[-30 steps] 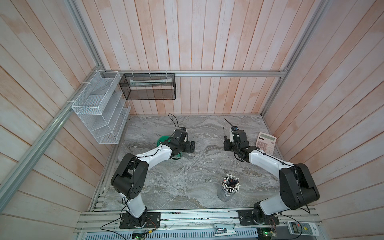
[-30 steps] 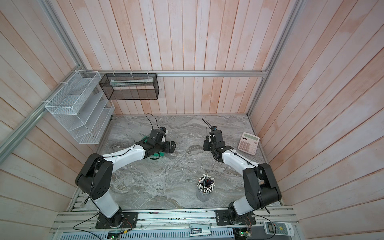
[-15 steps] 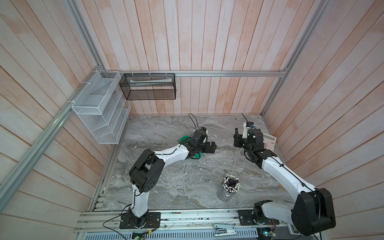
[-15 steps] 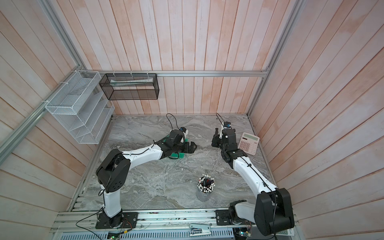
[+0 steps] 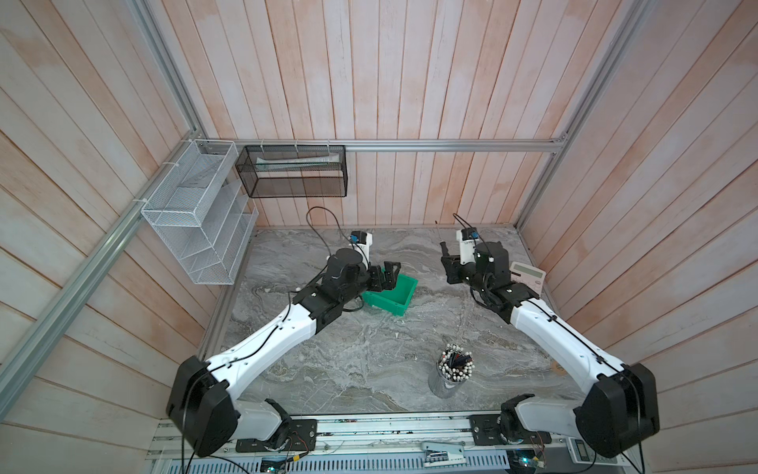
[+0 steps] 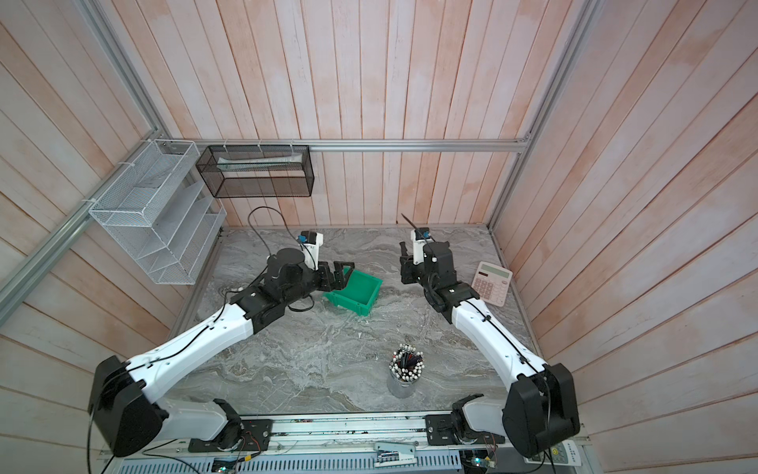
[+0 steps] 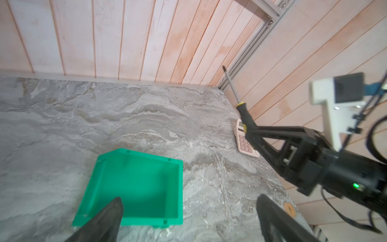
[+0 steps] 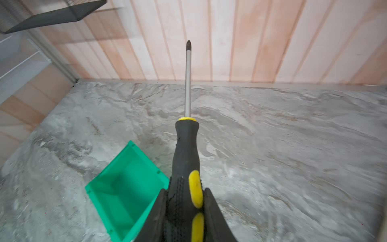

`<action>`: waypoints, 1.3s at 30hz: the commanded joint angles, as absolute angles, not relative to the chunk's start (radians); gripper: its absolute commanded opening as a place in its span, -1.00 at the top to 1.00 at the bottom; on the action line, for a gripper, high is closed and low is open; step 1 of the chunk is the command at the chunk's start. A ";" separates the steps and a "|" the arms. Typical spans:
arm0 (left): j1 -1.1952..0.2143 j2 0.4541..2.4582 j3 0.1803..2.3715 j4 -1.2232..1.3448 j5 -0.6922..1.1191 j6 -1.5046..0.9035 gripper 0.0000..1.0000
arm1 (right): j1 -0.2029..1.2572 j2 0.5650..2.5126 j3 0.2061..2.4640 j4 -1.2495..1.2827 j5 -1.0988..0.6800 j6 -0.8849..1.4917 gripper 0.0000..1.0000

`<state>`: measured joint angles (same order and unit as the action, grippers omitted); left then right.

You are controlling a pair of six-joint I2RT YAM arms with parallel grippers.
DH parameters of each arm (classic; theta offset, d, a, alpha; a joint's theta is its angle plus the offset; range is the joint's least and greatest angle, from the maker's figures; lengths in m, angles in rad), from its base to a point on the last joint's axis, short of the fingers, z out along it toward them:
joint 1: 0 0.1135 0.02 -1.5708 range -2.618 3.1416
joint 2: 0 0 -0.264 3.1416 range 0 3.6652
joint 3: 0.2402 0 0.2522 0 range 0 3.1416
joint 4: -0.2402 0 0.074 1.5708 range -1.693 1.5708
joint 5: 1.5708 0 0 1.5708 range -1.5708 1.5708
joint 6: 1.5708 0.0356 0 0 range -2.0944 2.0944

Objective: Put the screwdriver in the bin
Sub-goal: Place the screwdriver into the bin.

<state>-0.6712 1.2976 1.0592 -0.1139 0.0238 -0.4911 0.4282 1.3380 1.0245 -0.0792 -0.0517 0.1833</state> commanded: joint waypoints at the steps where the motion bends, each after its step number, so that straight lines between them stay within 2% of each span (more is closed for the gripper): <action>1: -0.674 1.230 0.929 -0.160 0.018 -0.520 -1.00 | 0.515 1.430 1.094 -0.143 -0.083 0.098 0.80; 6: -0.650 1.085 0.746 -0.115 0.041 -0.589 -1.00 | 0.621 1.582 1.179 -0.203 -0.064 0.095 0.80; 13: -0.644 1.026 0.639 -0.089 0.037 -0.619 -1.00 | 0.637 1.665 1.167 -0.204 -0.115 0.124 0.81; 20: -0.643 1.058 0.638 -0.061 0.041 -0.624 -1.00 | 0.638 1.770 1.245 -0.295 -0.096 0.116 0.80; 39: -0.634 1.119 0.645 -0.038 0.046 -0.620 -1.00 | 0.661 1.762 1.262 -0.374 -0.089 0.068 0.79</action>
